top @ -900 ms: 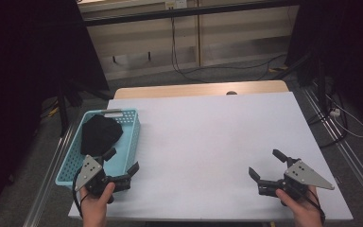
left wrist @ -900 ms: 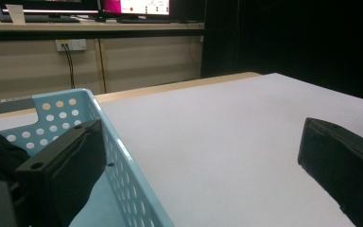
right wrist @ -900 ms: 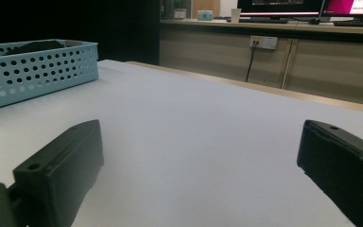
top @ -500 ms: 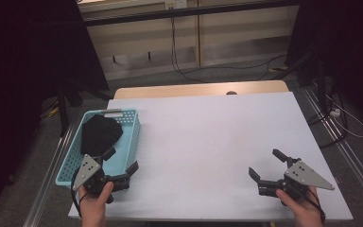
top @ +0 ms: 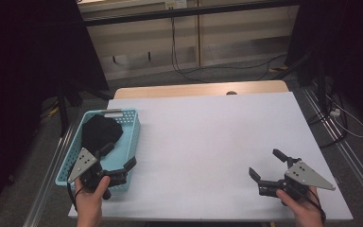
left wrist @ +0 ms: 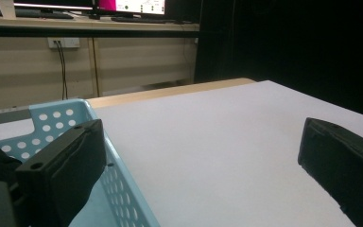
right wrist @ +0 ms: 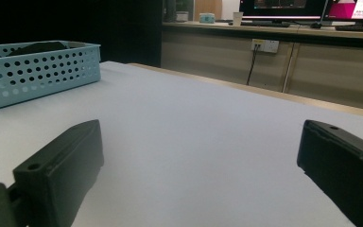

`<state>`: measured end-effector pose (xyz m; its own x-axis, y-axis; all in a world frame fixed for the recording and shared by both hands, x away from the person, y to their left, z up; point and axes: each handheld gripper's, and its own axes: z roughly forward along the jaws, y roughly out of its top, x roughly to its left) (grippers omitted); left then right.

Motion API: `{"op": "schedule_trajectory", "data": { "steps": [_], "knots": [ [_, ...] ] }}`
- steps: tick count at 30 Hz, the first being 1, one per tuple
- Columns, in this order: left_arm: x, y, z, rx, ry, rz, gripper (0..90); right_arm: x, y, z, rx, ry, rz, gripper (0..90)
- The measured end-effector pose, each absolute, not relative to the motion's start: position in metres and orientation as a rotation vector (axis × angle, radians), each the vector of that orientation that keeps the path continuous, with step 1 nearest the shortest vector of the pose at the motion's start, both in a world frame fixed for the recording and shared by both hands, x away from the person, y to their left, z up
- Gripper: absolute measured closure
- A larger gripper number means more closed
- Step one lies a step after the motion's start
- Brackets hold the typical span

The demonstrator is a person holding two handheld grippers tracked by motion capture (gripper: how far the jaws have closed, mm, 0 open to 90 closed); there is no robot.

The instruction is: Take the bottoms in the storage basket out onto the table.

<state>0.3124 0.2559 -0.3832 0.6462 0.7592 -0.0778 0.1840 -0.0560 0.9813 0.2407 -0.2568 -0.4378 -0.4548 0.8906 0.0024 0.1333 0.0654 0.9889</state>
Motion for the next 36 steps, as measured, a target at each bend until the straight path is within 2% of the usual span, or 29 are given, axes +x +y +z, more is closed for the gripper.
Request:
{"op": "schedule_trajectory", "data": {
  "steps": [6, 16, 36],
  "knots": [
    [0.322, 0.261, -0.372, 1.555, 0.827, 0.538, 1.8, 0.241, -0.255, -0.437, 1.021, 1.688, 1.449, 0.4],
    [0.351, 0.272, -0.354, 1.524, 0.838, 0.573, 1.8, 0.240, -0.255, -0.437, 1.012, 1.686, 1.452, 0.4],
    [0.395, 0.290, -0.363, 1.587, 0.901, 0.642, 1.6, 0.241, -0.255, -0.437, 0.999, 1.694, 1.452, 0.5]
  ]
}}
